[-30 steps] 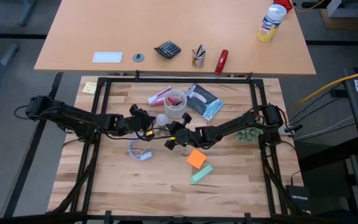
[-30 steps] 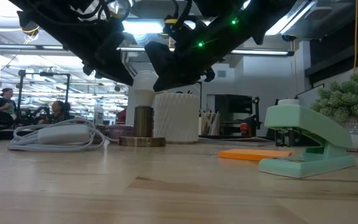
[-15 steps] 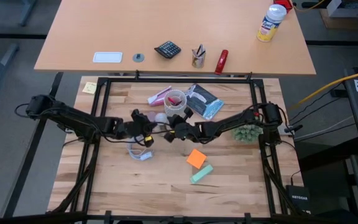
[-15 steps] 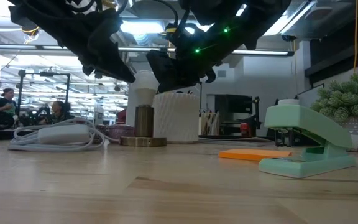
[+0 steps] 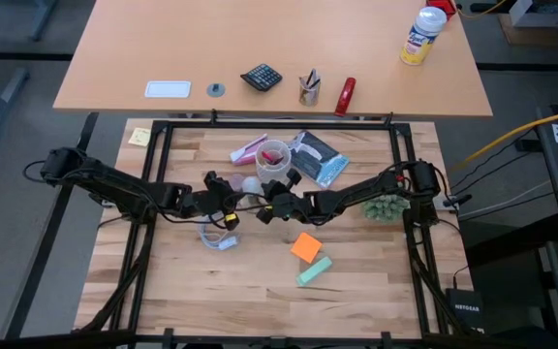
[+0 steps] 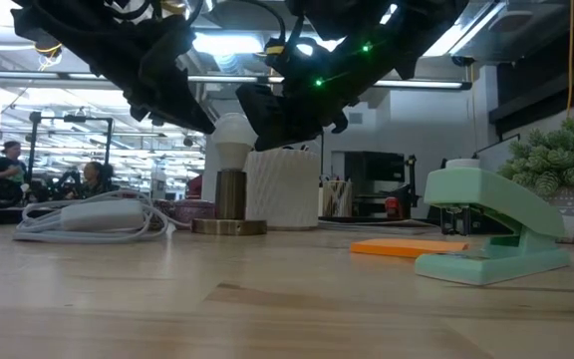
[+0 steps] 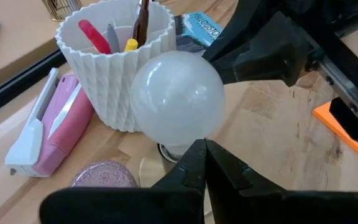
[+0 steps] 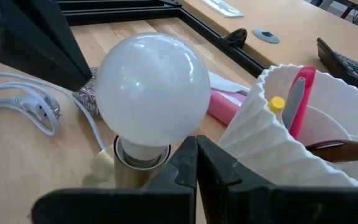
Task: Screw lightbulb
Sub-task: Remove the lightbulb from the lamp
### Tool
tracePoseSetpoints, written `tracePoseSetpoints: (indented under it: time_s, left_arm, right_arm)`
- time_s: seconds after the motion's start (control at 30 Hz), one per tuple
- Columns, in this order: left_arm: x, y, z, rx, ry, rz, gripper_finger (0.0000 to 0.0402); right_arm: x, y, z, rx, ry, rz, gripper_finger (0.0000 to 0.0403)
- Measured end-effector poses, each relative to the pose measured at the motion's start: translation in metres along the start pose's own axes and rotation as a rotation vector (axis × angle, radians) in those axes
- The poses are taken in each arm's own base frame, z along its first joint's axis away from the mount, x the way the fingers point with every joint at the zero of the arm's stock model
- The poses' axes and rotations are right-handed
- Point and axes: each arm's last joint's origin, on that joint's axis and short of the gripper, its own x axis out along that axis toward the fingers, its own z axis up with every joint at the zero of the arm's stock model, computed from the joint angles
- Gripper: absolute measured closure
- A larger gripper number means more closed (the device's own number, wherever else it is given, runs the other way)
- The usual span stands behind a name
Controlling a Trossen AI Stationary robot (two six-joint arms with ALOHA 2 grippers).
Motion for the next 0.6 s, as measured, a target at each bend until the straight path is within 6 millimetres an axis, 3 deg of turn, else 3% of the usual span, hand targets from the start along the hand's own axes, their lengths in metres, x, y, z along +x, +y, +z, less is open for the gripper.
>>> tracePoseSetpoints:
  time_s: [0.3,0.6]
  left_arm:
    - [-0.009,0.006,0.001,-0.046,0.015,0.016,0.0400]
    - [-0.019,0.015,0.009,-0.053,-0.052,0.092,0.0400]
  right_arm:
    - [-0.005,0.006,-0.001,-0.010,-0.002,0.023,0.0396]
    - [-0.034,0.037,-0.008,-0.051,-0.029,0.100,0.0396]
